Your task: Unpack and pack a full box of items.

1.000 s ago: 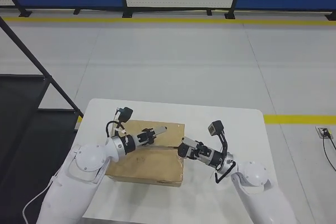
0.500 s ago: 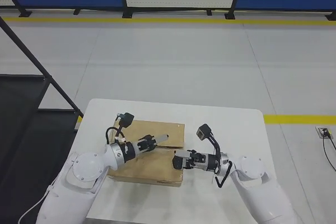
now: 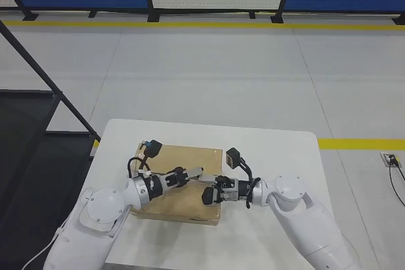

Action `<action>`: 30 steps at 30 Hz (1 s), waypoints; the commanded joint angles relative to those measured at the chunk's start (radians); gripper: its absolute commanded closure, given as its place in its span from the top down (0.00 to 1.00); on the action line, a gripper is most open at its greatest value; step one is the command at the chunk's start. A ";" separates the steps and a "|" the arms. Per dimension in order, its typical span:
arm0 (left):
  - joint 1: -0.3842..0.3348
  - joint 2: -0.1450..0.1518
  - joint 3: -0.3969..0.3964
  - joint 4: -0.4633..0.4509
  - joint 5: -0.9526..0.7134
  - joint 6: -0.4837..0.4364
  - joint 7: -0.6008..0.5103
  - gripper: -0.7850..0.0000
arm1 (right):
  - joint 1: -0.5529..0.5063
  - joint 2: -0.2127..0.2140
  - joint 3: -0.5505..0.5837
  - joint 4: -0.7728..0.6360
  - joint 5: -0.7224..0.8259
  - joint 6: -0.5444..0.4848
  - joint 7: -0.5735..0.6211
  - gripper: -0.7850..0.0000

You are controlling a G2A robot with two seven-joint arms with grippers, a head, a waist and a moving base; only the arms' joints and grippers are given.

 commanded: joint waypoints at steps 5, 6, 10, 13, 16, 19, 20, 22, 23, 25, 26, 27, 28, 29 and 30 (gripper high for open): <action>0.008 0.002 -0.007 -0.008 -0.005 -0.004 -0.001 1.00 | -0.025 0.008 0.011 -0.053 -0.037 -0.031 -0.025 1.00; 0.008 0.003 -0.007 -0.007 -0.006 -0.004 0.001 1.00 | -0.028 0.009 0.008 -0.061 -0.043 -0.028 -0.028 1.00; 0.010 0.003 -0.006 -0.008 -0.008 -0.005 0.003 1.00 | -0.031 0.009 0.003 -0.068 -0.041 -0.041 -0.032 1.00; 0.012 0.004 -0.006 -0.007 -0.010 -0.005 0.004 1.00 | -0.026 0.006 -0.001 -0.059 -0.028 -0.033 -0.042 1.00; 0.014 0.004 -0.007 -0.007 -0.012 -0.003 0.009 1.00 | -0.010 0.001 -0.014 -0.046 -0.017 -0.014 -0.064 1.00; 0.014 0.005 -0.008 -0.005 -0.017 -0.002 0.012 1.00 | 0.005 -0.005 -0.029 -0.031 -0.008 -0.011 -0.080 1.00; 0.014 0.005 -0.009 -0.003 -0.021 -0.001 0.014 1.00 | 0.010 -0.007 -0.035 -0.028 -0.005 -0.013 -0.084 1.00; 0.012 0.005 -0.008 0.001 -0.024 0.001 0.016 1.00 | 0.019 -0.011 -0.046 -0.020 -0.010 -0.010 -0.103 1.00; 0.011 0.004 -0.008 0.003 -0.026 0.003 0.018 1.00 | 0.022 -0.013 -0.050 -0.019 -0.012 -0.012 -0.117 1.00; 0.010 0.004 -0.006 0.004 -0.026 0.003 0.019 1.00 | 0.023 -0.015 -0.057 -0.023 -0.014 -0.023 -0.125 1.00; 0.010 0.005 -0.006 0.004 -0.026 0.003 0.019 1.00 | 0.022 -0.016 -0.057 -0.027 -0.016 -0.037 -0.124 1.00; 0.011 0.005 -0.006 0.002 -0.025 0.002 0.018 1.00 | 0.020 -0.015 -0.057 -0.029 -0.020 -0.047 -0.124 1.00; 0.013 0.005 -0.006 -0.001 -0.026 0.000 0.018 1.00 | 0.017 -0.014 -0.057 -0.036 -0.027 -0.061 -0.121 1.00; 0.015 0.006 -0.009 -0.006 -0.026 -0.004 0.017 1.00 | 0.013 -0.013 -0.056 -0.043 -0.035 -0.073 -0.112 1.00; 0.018 0.007 -0.012 -0.011 -0.031 -0.007 0.016 1.00 | 0.009 -0.011 -0.054 -0.048 -0.040 -0.082 -0.103 1.00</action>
